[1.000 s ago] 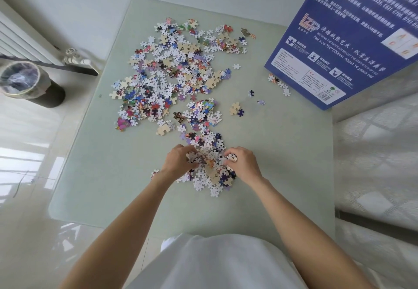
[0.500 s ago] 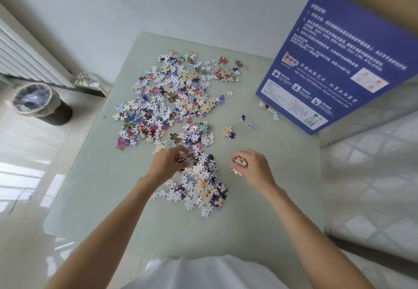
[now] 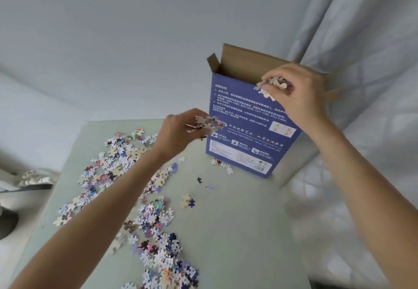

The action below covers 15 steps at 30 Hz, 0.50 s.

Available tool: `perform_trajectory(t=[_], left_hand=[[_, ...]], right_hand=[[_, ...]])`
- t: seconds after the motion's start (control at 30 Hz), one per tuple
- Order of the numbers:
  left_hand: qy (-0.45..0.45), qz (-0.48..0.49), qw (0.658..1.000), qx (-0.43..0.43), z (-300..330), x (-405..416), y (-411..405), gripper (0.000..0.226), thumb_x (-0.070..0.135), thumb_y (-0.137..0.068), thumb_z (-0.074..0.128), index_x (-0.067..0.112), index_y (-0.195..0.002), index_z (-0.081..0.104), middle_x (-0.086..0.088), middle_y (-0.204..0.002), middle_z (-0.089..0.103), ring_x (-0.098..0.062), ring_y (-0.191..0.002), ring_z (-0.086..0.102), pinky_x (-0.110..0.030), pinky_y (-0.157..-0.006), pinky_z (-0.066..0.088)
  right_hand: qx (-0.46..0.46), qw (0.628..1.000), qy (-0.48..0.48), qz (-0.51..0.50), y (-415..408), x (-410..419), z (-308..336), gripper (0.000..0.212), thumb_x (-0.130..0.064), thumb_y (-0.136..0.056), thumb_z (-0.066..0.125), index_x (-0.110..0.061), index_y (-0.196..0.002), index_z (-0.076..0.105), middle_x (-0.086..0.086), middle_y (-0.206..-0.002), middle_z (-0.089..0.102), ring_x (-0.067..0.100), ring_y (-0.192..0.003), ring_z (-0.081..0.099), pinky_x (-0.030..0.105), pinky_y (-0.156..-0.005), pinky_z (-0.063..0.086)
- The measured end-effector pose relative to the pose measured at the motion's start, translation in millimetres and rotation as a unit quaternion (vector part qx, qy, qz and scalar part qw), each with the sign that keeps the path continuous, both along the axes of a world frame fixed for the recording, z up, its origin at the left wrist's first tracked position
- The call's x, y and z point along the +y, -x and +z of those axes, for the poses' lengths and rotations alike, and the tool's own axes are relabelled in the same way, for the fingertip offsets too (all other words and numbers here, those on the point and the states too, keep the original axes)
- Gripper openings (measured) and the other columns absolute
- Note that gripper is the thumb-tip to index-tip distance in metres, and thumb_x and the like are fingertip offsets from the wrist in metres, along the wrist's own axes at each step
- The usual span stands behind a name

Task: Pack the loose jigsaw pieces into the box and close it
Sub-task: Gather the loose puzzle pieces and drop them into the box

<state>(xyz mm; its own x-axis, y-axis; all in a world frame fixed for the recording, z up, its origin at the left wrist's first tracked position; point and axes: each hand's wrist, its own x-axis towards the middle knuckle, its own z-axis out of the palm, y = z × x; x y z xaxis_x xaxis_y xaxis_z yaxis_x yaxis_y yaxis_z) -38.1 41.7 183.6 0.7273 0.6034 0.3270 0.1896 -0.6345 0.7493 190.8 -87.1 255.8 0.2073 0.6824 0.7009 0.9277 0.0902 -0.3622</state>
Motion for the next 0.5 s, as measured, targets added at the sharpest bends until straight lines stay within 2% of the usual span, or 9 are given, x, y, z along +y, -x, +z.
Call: perform_trajectory(t=[0.13, 0.27, 0.4, 0.43, 0.5], left_hand=[[-0.081, 0.007, 0.994, -0.078, 44.9, 30.6, -63.6, 0.030, 0.023, -0.075, 0.075, 0.016, -0.103, 0.065, 0.002, -0.092, 0.070, -0.008, -0.082, 0.068, -0.019, -0.074, 0.055], [-0.213, -0.001, 0.969, -0.124, 71.0, 50.4, -112.2, 0.026, 0.028, -0.078, 0.069, 0.022, -0.103, 0.061, 0.002, -0.089, 0.072, -0.016, -0.078, 0.068, -0.029, -0.068, 0.054], [-0.402, -0.073, 0.908, -0.096, 65.6, 60.9, -149.3, 0.020, 0.027, -0.085, 0.058, 0.025, -0.104, 0.052, 0.000, -0.084, 0.070, -0.019, -0.069, 0.064, -0.029, -0.053, 0.052], [-0.427, -0.087, 0.897, -0.078, 62.5, 62.8, -155.0, 0.019, 0.028, -0.086, 0.055, 0.024, -0.104, 0.052, 0.000, -0.082, 0.070, -0.019, -0.069, 0.064, -0.029, -0.050, 0.051], [-0.447, -0.101, 0.886, -0.072, 58.7, 64.9, -163.4, 0.019, 0.028, -0.085, 0.053, 0.020, -0.101, 0.058, 0.001, -0.076, 0.068, -0.017, -0.064, 0.063, -0.021, -0.048, 0.046]], right_hand=[[-0.043, 0.998, 0.012, -0.043, -44.9, 22.6, -7.1, 0.012, -0.020, -0.085, 0.066, -0.010, -0.090, 0.070, 0.006, -0.090, 0.066, 0.018, -0.078, 0.061, 0.029, -0.071, 0.049], [-0.055, 0.998, 0.033, -0.029, -61.6, 31.0, -17.4, 0.008, -0.014, -0.084, 0.067, -0.010, -0.091, 0.069, 0.004, -0.092, 0.065, 0.017, -0.076, 0.061, 0.028, -0.070, 0.050], [-0.067, 0.995, 0.053, -0.052, -68.2, 30.1, -27.7, 0.009, -0.012, -0.083, 0.068, -0.007, -0.090, 0.069, 0.006, -0.090, 0.065, 0.019, -0.075, 0.062, 0.026, -0.069, 0.048], [-0.069, 0.994, 0.057, -0.060, -69.1, 29.6, -29.4, 0.009, -0.012, -0.083, 0.069, -0.007, -0.090, 0.069, 0.007, -0.089, 0.065, 0.020, -0.075, 0.062, 0.029, -0.067, 0.049], [-0.071, 0.992, 0.066, -0.079, -72.1, 28.9, -31.4, 0.011, -0.014, -0.083, 0.068, -0.007, -0.091, 0.068, 0.008, -0.087, 0.067, 0.023, -0.075, 0.064, 0.033, -0.064, 0.052]])
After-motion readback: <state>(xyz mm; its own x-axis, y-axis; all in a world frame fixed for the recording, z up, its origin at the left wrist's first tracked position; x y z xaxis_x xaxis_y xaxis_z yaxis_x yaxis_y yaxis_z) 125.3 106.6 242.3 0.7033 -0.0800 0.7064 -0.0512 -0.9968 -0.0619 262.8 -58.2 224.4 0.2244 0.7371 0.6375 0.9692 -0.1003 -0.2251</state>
